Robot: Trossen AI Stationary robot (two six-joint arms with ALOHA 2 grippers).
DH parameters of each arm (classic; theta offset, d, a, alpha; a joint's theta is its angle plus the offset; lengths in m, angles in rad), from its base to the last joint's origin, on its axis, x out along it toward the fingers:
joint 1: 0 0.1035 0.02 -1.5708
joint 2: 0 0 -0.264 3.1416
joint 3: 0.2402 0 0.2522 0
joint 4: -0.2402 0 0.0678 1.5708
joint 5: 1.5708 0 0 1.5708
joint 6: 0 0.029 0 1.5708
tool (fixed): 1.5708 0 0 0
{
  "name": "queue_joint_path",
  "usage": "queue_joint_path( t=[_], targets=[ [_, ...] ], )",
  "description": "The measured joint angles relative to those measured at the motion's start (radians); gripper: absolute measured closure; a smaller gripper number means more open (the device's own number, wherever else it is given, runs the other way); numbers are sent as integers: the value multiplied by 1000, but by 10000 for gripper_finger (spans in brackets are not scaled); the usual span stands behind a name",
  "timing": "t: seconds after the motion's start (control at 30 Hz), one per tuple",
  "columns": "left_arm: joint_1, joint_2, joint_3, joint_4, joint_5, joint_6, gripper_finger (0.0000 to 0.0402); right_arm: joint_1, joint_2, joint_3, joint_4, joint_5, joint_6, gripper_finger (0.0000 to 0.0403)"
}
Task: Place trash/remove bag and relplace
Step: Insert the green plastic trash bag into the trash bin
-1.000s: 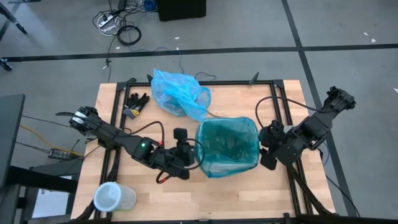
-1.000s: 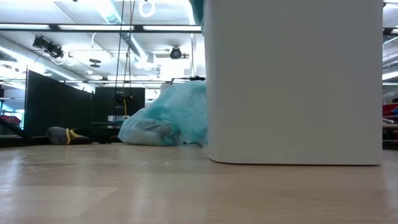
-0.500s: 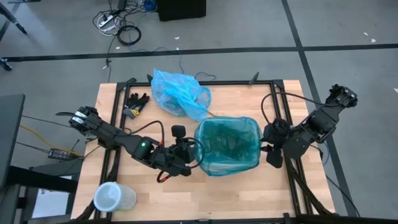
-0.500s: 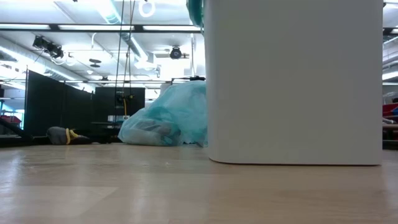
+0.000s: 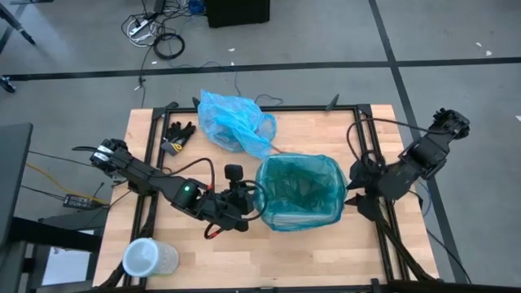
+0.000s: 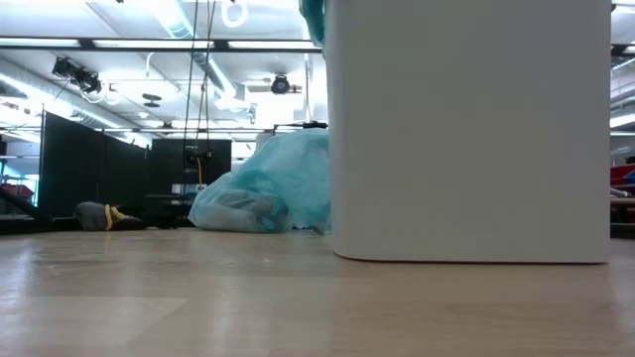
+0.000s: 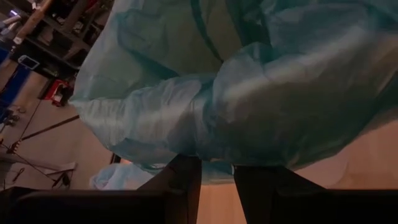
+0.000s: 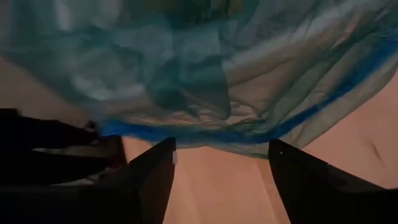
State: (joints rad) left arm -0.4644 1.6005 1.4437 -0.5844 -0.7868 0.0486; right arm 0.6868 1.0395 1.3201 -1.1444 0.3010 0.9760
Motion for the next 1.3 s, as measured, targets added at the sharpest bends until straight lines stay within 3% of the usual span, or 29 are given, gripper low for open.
queue_joint_path(
  t=[0.3,0.43,0.57,0.77,1.3],
  targets=[
    [5,2,0,-32,1,-7,304,0,-100,0,33,-1,-4,195],
    [6,2,0,-26,3,-31,305,-2,-134,0,22,155,-35,227],
    [7,2,0,-27,3,-27,305,-21,-154,0,14,282,-83,281],
    [7,3,0,-28,-5,-26,305,-76,-119,0,3,300,-176,392],
    [20,3,0,-20,-8,-33,305,-209,-26,-1,-21,251,-309,402]
  ],
)
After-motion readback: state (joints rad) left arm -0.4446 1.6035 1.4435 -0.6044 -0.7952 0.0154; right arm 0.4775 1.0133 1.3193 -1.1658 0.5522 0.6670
